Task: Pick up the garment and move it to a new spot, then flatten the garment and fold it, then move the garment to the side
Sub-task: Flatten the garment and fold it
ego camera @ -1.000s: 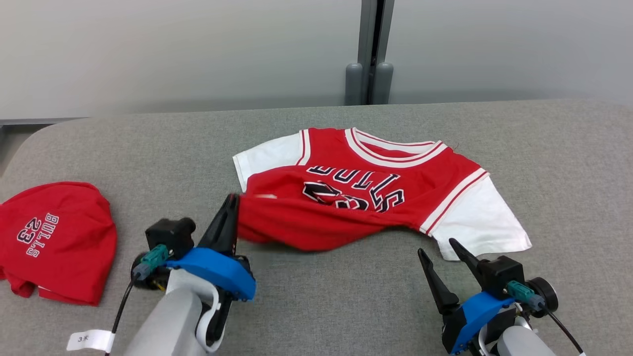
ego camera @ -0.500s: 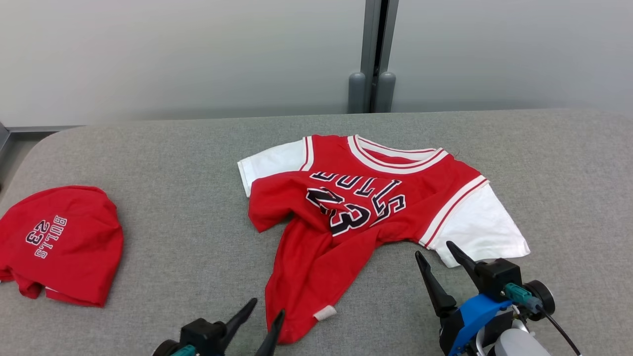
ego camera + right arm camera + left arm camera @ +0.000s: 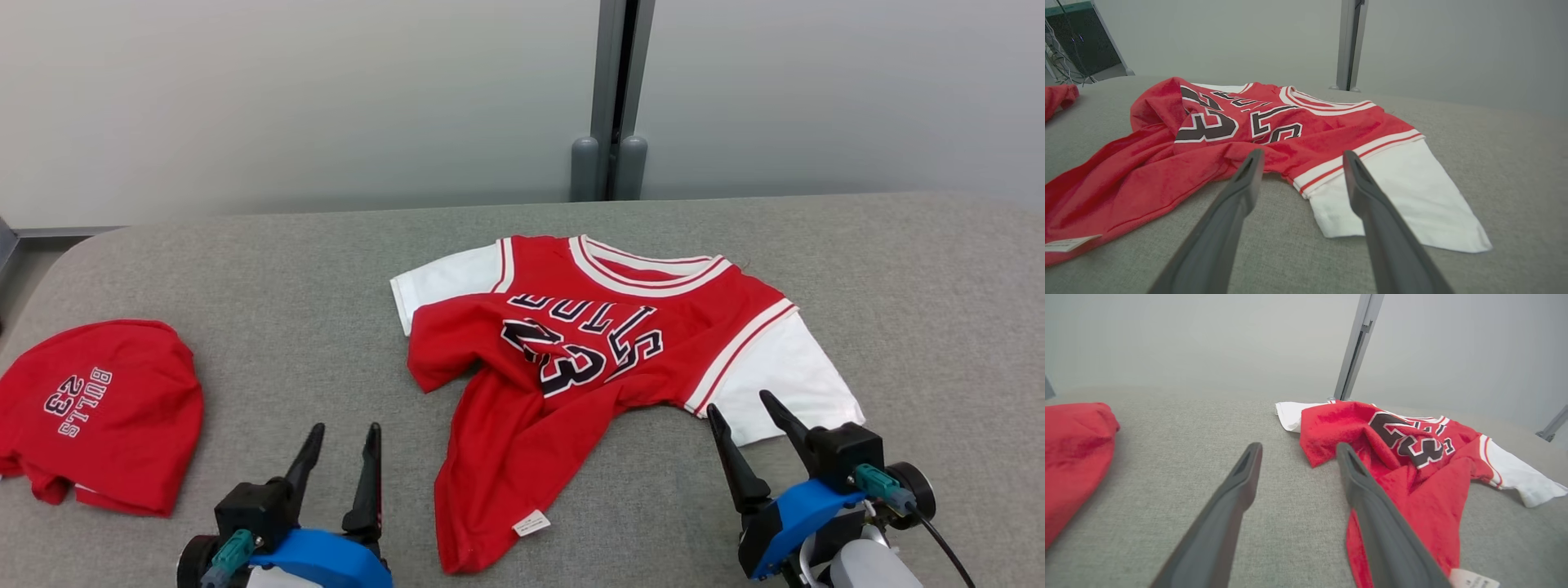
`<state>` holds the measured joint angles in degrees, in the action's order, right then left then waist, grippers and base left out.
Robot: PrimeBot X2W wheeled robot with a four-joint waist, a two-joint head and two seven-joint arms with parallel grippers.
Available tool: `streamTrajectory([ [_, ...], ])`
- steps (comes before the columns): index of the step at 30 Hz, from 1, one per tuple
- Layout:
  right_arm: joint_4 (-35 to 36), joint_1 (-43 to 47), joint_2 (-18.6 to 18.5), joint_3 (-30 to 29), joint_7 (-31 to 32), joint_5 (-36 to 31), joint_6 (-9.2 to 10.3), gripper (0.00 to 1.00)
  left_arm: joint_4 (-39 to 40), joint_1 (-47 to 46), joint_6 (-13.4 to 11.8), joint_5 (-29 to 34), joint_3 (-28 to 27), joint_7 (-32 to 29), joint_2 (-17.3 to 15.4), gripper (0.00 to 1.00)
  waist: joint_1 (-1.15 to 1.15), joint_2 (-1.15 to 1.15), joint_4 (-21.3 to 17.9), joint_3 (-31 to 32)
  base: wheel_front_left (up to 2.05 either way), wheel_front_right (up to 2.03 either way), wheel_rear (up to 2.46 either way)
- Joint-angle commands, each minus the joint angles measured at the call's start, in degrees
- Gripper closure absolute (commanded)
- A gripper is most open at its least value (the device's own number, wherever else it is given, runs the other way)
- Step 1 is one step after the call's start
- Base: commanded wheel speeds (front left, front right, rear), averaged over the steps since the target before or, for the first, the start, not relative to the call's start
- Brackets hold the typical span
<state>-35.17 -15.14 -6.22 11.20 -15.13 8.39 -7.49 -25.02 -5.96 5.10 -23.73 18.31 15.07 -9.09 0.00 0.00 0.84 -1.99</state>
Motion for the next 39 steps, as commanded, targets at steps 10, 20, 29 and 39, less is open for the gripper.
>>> streamTrajectory([
  [10,2.01,3.06,2.25,-5.05,-0.02,-3.77,0.00,0.00,-0.76,3.07,-5.89,10.04,-10.37,0.14,5.16,0.00,0.00,0.00,-2.54,1.28,0.00,0.00,0.00],
  [20,2.19,5.69,3.18,-8.58,-0.02,-4.88,0.00,0.00,-0.01,6.81,-5.71,10.56,-11.83,0.15,6.18,0.00,0.00,0.00,-2.66,2.61,0.00,0.00,0.00],
  [29,1.69,5.93,3.27,-7.82,-0.02,-4.18,0.00,0.00,-0.66,6.60,-0.08,5.17,-4.06,0.15,6.18,0.00,0.00,0.00,-2.18,2.28,0.00,0.00,0.00],
  [39,0.48,5.58,3.25,-6.17,-0.02,-3.18,0.00,0.00,-8.56,5.43,1.35,-0.68,7.30,0.15,6.15,0.00,0.00,0.00,-1.98,1.62,0.00,0.00,0.00],
])
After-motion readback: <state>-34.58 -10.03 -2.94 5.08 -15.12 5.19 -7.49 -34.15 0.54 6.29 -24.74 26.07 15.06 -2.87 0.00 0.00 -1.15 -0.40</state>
